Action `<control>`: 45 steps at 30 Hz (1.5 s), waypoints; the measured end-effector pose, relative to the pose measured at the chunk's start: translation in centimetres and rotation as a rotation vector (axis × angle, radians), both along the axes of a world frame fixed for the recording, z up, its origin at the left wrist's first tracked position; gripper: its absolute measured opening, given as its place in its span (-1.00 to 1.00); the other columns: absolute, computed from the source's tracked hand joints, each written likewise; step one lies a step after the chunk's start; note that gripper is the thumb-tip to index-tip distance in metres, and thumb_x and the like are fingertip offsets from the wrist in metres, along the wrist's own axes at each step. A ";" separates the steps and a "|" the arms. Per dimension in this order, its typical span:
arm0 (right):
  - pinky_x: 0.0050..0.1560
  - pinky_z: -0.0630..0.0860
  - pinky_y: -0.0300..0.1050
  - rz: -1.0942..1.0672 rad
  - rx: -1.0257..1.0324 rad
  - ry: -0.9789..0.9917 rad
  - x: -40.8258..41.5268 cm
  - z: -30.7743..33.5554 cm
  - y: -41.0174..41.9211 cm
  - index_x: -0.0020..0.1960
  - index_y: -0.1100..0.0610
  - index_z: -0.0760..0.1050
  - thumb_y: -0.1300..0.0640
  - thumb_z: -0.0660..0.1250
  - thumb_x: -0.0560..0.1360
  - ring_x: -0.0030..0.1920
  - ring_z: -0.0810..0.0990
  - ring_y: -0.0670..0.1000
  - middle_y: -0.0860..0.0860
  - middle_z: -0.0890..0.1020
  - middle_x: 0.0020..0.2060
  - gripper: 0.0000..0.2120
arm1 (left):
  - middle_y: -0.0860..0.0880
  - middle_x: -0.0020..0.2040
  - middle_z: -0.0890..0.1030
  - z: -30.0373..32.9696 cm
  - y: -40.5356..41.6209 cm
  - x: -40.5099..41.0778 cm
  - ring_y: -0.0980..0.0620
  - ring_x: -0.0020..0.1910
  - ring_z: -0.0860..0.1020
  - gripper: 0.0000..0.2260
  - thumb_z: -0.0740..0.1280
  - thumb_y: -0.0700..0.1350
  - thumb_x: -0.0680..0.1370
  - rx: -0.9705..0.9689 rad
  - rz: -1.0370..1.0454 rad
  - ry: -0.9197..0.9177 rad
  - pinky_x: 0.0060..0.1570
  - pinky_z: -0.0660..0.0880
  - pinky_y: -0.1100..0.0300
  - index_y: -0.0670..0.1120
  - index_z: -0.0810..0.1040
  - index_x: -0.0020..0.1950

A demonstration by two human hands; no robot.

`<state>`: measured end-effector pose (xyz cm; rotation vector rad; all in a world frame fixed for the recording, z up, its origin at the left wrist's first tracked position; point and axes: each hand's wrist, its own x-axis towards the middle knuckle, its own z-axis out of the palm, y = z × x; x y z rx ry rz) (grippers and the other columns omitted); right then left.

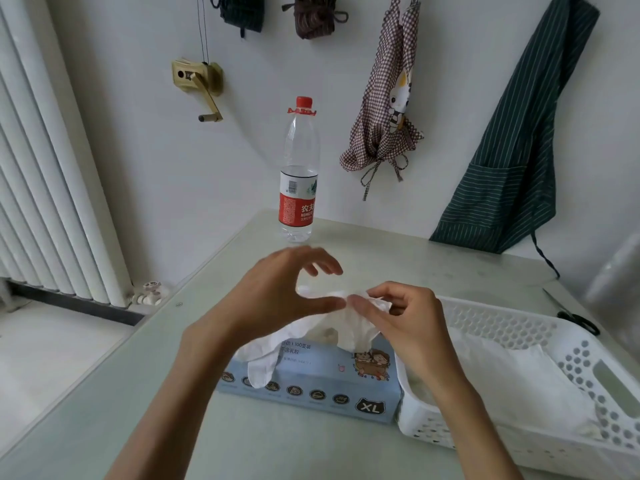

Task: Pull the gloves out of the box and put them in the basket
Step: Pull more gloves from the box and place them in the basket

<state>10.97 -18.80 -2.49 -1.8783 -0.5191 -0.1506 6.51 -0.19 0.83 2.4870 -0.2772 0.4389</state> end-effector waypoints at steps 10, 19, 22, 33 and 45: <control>-0.08 0.59 -0.27 0.046 0.051 0.318 0.9 0.8 -1.5 -0.06 0.05 0.67 0.13 0.43 0.45 -0.21 0.67 -0.10 -0.04 0.71 -0.26 -0.91 | 0.21 -0.11 0.66 -1.9 -0.6 1.2 0.25 -0.19 0.54 -0.88 0.46 0.03 0.44 0.278 0.095 0.164 -0.25 0.39 0.41 0.17 0.66 -0.03; 0.01 0.56 -0.04 -0.109 0.227 0.241 1.7 1.7 -3.1 -0.07 0.07 0.58 0.12 0.31 0.55 -0.17 0.58 0.01 0.15 0.65 -0.21 -0.92 | 0.10 0.01 0.68 -2.0 0.6 0.6 0.11 -0.08 0.63 -0.72 0.26 0.18 0.53 0.177 -0.013 0.443 0.05 0.53 0.20 0.08 0.68 0.03; -0.24 0.43 -0.27 -0.185 0.321 0.081 1.4 2.6 -3.3 -0.08 0.08 0.54 0.13 0.28 0.56 -0.38 0.45 -0.17 -0.14 0.51 -0.48 -0.91 | 0.15 -0.08 0.69 -0.9 1.4 0.3 0.17 -0.20 0.63 -0.58 0.17 0.33 0.41 0.142 0.098 0.336 -0.05 0.53 0.26 0.11 0.70 -0.09; -0.25 0.39 -0.53 -0.354 0.454 -0.196 1.4 7.4 -5.5 -0.01 0.19 0.53 0.18 0.27 0.57 -0.30 0.53 -0.38 -0.15 0.58 -0.26 -0.91 | 0.31 -0.02 0.60 0.3 2.3 -0.4 0.39 -0.08 0.55 -0.81 0.33 0.12 0.48 0.025 0.135 0.092 0.07 0.53 0.20 0.19 0.60 0.07; -0.23 0.50 -0.26 0.047 -0.042 -0.076 0.4 14.4 -8.7 -0.04 0.07 0.56 0.15 0.26 0.57 -0.24 0.56 -0.08 0.04 0.61 -0.21 -0.90 | 0.02 0.10 0.65 9.1 -8.6 4.9 0.11 0.07 0.61 -0.54 0.35 0.15 0.46 -0.212 -0.391 0.293 0.15 0.52 0.18 -0.04 0.47 0.29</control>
